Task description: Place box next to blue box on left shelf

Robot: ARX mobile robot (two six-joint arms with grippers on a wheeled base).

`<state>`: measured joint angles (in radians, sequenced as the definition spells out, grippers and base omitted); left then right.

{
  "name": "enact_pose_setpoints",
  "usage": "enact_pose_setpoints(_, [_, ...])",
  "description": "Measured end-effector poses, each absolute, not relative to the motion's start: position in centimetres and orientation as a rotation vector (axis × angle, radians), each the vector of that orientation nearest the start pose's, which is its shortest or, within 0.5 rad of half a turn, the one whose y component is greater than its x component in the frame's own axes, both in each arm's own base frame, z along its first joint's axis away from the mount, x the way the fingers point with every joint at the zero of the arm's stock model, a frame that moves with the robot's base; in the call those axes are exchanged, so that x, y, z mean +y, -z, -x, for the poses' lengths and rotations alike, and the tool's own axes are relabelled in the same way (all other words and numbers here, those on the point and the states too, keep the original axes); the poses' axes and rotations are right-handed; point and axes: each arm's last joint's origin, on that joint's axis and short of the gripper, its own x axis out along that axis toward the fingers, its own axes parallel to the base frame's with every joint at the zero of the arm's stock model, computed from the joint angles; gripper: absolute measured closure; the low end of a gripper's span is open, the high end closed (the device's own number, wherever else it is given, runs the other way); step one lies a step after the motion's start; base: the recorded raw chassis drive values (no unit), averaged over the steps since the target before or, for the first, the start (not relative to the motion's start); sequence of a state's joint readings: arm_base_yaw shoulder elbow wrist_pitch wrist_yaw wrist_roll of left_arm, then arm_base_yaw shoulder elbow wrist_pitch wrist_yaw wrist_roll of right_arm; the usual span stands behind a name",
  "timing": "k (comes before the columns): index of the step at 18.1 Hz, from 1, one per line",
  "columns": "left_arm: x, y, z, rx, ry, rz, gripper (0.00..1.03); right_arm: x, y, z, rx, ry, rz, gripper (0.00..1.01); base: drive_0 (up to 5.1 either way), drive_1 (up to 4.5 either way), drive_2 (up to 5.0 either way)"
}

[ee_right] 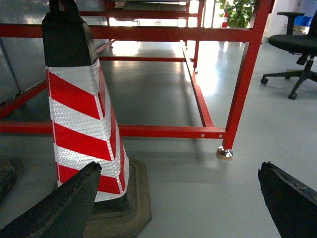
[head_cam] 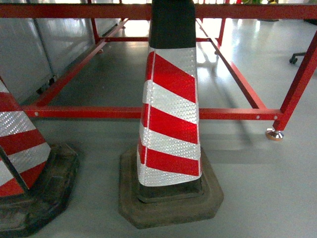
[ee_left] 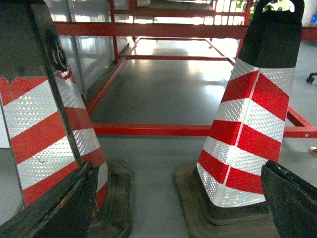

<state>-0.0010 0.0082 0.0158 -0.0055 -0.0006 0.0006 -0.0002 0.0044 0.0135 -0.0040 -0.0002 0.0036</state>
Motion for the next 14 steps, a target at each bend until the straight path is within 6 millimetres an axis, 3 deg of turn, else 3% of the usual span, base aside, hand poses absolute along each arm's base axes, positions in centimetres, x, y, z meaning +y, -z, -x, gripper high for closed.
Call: enact_pose_setpoints(14, [-0.01, -16.77, -9.72, -0.002, 0.001, -0.001, 0.05, 0.00, -16.74, -9.71, -0.005, 0.000, -0.004, 0.03, 0.0, 0.00, 0.0])
